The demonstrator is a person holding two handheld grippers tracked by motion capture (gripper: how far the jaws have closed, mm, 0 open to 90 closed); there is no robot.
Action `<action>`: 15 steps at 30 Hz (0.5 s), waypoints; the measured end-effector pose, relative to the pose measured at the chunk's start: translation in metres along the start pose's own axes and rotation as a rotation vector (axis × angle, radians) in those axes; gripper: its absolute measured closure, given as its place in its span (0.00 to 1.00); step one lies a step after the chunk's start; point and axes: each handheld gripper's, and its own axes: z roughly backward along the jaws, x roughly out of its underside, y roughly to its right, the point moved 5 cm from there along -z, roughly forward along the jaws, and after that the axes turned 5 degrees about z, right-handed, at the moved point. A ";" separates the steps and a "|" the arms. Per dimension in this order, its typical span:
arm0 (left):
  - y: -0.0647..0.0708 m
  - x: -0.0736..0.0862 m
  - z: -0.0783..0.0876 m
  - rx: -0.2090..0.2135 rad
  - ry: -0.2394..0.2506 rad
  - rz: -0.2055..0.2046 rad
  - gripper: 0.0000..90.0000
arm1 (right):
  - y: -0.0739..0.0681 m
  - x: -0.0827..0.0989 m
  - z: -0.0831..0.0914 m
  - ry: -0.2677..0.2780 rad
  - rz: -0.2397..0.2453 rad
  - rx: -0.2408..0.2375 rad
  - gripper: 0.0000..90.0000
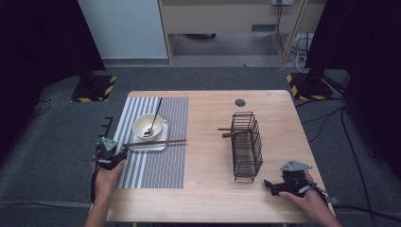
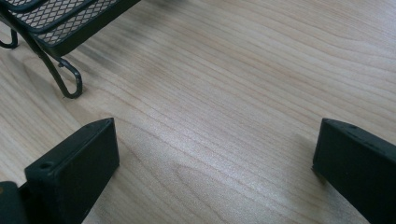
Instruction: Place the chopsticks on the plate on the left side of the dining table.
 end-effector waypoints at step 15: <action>-0.006 -0.004 -0.001 0.013 0.004 -0.017 0.56 | 0.000 0.000 0.000 0.001 0.001 0.000 0.00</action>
